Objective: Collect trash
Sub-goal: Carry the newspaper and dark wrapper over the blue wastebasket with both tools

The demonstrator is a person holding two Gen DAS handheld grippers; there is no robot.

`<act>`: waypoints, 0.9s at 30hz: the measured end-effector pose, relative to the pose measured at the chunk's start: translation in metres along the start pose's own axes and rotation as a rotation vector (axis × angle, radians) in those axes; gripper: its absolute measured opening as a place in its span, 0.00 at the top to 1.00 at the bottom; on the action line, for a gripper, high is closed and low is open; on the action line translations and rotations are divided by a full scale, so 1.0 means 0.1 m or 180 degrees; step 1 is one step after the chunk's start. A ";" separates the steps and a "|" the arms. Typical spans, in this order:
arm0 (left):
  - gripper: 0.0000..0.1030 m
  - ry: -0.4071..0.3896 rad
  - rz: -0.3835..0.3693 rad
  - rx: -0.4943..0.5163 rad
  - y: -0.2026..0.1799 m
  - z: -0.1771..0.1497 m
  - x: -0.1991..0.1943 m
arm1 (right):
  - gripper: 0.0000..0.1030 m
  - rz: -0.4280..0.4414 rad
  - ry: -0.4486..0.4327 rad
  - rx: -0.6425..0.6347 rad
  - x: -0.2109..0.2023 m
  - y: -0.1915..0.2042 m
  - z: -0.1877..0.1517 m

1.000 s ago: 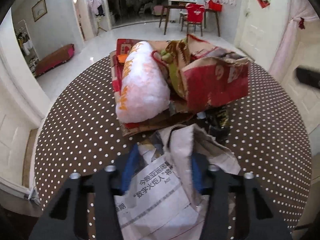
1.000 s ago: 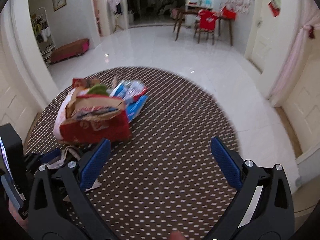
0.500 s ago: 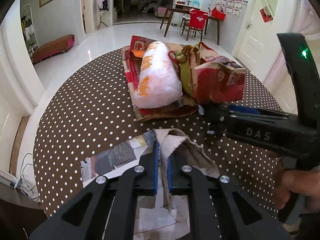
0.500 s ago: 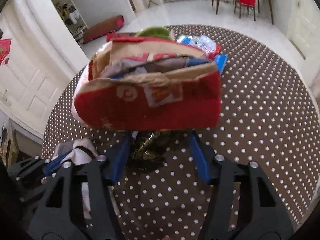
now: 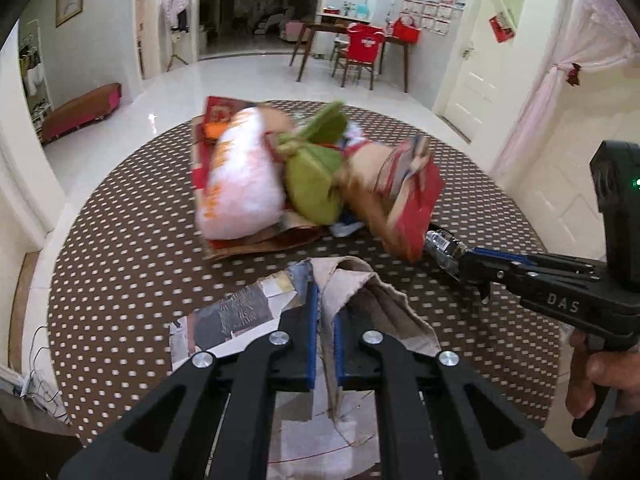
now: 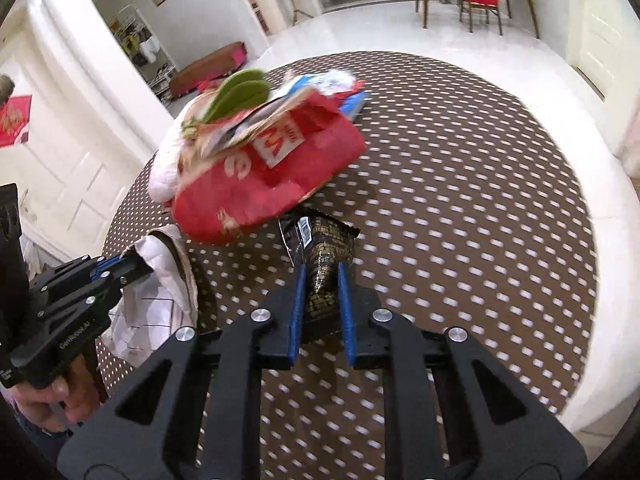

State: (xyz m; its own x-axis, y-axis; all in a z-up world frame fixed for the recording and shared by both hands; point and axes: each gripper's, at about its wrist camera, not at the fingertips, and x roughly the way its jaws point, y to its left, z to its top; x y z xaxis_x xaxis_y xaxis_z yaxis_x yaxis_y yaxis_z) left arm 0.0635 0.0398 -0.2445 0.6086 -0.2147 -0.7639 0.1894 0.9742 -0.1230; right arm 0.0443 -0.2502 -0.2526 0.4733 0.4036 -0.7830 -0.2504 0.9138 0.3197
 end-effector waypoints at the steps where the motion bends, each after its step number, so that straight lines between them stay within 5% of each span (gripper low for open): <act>1: 0.94 -0.0005 -0.0021 0.0028 -0.06 0.03 0.02 | 0.85 -0.0014 -0.0015 0.0031 -0.05 -0.06 -0.02; 9: 0.94 -0.0072 -0.0107 0.0172 -0.35 0.14 -0.04 | 0.84 -0.0073 0.0060 0.0014 -0.15 -0.14 -0.10; 12: 0.94 -0.0129 -0.0113 0.0192 -0.39 0.14 -0.12 | 0.49 -0.0157 0.0139 -0.0022 0.00 -0.11 -0.05; 14: 0.94 -0.0180 -0.0098 0.0216 -0.34 0.18 -0.18 | 0.53 -0.0150 0.0156 -0.0088 0.09 -0.02 -0.03; 15: 0.94 -0.0209 -0.0100 0.0218 -0.36 0.20 -0.22 | 0.76 -0.0189 0.0142 -0.0137 0.11 0.01 -0.04; 20: 0.94 -0.0345 -0.0140 0.0250 -0.39 0.37 -0.32 | 0.81 -0.0236 0.0071 -0.0208 0.07 0.03 0.00; 27: 0.94 -0.0551 -0.0375 0.0447 -0.70 0.72 -0.34 | 0.81 -0.0008 -0.0328 0.0194 -0.37 -0.37 0.15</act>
State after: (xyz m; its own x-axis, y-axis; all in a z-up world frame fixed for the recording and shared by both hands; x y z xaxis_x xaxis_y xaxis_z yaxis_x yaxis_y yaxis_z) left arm 0.0851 -0.0259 -0.1640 0.6967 -0.3468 -0.6280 0.3647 0.9250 -0.1063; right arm 0.0485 -0.2983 -0.2278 0.5589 0.4011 -0.7258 -0.1988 0.9145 0.3523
